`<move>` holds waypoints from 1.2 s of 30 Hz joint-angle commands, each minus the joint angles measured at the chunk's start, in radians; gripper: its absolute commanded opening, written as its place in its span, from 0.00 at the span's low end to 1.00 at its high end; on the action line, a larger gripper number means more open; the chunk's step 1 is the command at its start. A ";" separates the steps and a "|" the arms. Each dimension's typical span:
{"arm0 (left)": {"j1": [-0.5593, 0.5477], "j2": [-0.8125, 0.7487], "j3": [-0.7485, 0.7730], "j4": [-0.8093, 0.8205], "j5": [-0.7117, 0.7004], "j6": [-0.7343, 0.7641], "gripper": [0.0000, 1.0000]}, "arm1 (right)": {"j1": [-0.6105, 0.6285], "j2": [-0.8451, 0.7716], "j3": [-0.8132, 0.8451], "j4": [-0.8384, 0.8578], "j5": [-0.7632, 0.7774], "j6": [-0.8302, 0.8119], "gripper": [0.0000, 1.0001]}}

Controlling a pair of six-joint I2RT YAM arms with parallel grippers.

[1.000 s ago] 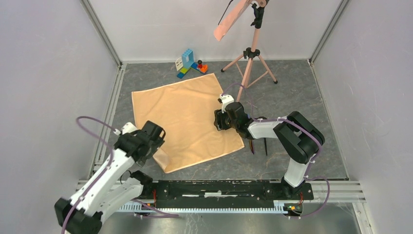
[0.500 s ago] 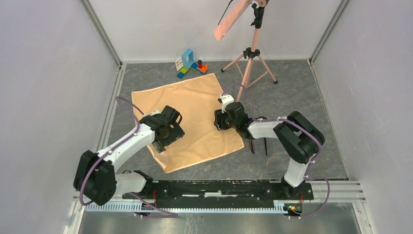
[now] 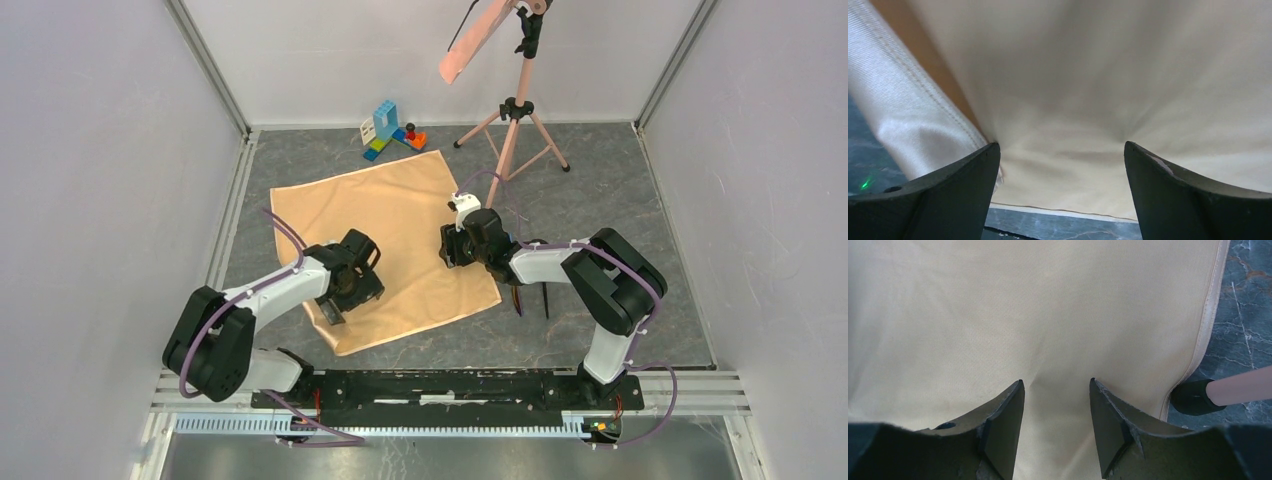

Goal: Fold the napkin into a case and place the utensils inside
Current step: Smooth out the napkin at the center of the board.

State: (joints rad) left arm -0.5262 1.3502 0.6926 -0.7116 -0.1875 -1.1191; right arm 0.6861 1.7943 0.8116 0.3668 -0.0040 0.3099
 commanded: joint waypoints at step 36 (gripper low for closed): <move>-0.091 0.037 0.040 -0.224 -0.141 -0.283 1.00 | 0.002 0.042 -0.002 -0.047 -0.046 0.013 0.57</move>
State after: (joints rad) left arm -0.6186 1.4292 0.7681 -0.8154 -0.2131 -1.2652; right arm 0.6861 1.8023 0.8116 0.3851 -0.0250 0.3130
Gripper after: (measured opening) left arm 0.997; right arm 0.571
